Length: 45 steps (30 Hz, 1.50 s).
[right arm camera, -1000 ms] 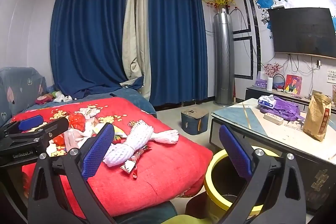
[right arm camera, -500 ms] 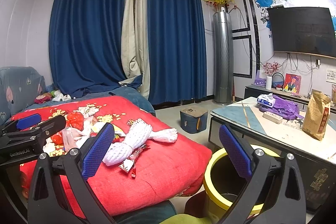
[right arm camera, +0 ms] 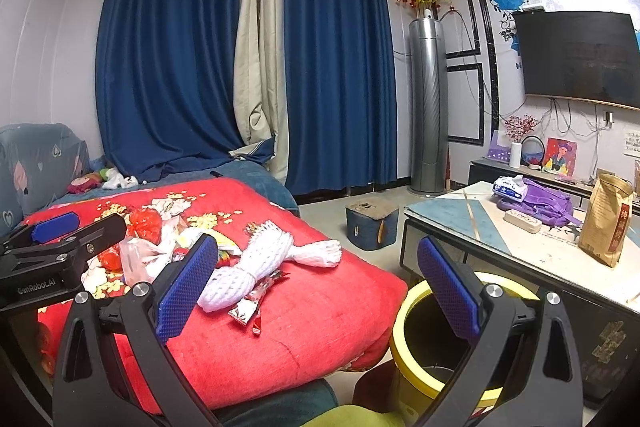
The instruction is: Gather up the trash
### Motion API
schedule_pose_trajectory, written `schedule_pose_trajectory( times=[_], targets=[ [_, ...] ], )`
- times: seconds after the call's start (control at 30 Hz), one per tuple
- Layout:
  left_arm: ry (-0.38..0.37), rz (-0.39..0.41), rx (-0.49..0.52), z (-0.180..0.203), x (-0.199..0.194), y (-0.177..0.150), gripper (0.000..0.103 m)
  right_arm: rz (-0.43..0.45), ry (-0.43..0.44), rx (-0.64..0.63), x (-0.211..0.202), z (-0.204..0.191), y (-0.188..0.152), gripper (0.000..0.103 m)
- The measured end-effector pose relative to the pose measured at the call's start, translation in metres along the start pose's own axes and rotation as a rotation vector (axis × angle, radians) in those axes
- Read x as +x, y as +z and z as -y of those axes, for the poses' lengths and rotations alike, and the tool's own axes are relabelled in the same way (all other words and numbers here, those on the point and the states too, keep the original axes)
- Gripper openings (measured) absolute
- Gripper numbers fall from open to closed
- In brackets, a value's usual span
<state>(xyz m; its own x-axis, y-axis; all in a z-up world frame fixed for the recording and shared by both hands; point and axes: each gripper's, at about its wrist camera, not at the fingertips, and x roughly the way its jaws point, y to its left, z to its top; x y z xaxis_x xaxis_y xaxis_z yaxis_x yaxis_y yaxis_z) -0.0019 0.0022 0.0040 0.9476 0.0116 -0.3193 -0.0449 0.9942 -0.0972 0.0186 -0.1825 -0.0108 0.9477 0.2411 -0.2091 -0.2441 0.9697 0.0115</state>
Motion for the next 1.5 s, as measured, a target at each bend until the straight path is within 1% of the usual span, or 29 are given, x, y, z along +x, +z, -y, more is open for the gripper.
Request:
schedule_pose_trajectory(
  times=[0.17, 0.37, 0.5, 0.67, 0.8, 0.9, 1.0, 1.07, 1.13, 1.2, 1.23, 1.3, 1.33, 1.4, 1.5],
  targets=[
    [0.003, -0.001, -0.002, -0.001, 0.000, 0.001, 0.092, -0.009, 0.016, -0.013, -0.001, -0.002, 0.002, 0.097],
    [-0.016, -0.003, -0.024, -0.011, 0.004, -0.001, 0.092, -0.033, 0.087, -0.048, 0.008, -0.014, 0.005, 0.097],
    [0.020, -0.012, -0.057, -0.026, 0.008, 0.000, 0.092, -0.064, 0.147, -0.083, 0.017, -0.027, 0.006, 0.097],
    [0.078, -0.013, -0.113, -0.053, 0.011, 0.002, 0.092, -0.138, 0.212, -0.147, 0.037, -0.050, -0.001, 0.097],
    [0.098, -0.041, -0.156, -0.072, 0.017, 0.002, 0.092, -0.180, 0.255, -0.215, 0.050, -0.070, -0.009, 0.097],
    [0.110, -0.056, -0.178, -0.081, 0.019, 0.001, 0.092, -0.201, 0.280, -0.249, 0.058, -0.079, -0.013, 0.097],
    [0.141, -0.058, -0.182, -0.091, 0.022, 0.001, 0.092, -0.217, 0.277, -0.300, 0.066, -0.087, -0.016, 0.096],
    [0.145, -0.062, -0.193, -0.101, 0.024, 0.001, 0.092, -0.232, 0.272, -0.330, 0.073, -0.092, -0.020, 0.090],
    [0.128, -0.073, -0.199, -0.109, 0.026, 0.000, 0.092, -0.274, 0.274, -0.352, 0.083, -0.096, -0.023, 0.077],
    [0.151, -0.082, -0.197, -0.117, 0.030, 0.000, 0.092, -0.310, 0.272, -0.360, 0.091, -0.097, -0.026, 0.073],
    [0.151, -0.086, -0.199, -0.120, 0.031, 0.000, 0.092, -0.327, 0.270, -0.368, 0.097, -0.099, -0.028, 0.071],
    [0.152, -0.093, -0.214, -0.130, 0.034, -0.001, 0.092, -0.350, 0.269, -0.384, 0.104, -0.101, -0.031, 0.069],
    [0.155, -0.100, -0.219, -0.136, 0.036, -0.001, 0.092, -0.355, 0.267, -0.390, 0.105, -0.102, -0.033, 0.066],
    [0.163, -0.115, -0.216, -0.141, 0.040, -0.002, 0.092, -0.366, 0.263, -0.399, 0.110, -0.104, -0.035, 0.065],
    [0.168, -0.164, -0.240, -0.155, 0.052, -0.005, 0.092, -0.380, 0.262, -0.398, 0.116, -0.106, -0.037, 0.061]
  ],
)
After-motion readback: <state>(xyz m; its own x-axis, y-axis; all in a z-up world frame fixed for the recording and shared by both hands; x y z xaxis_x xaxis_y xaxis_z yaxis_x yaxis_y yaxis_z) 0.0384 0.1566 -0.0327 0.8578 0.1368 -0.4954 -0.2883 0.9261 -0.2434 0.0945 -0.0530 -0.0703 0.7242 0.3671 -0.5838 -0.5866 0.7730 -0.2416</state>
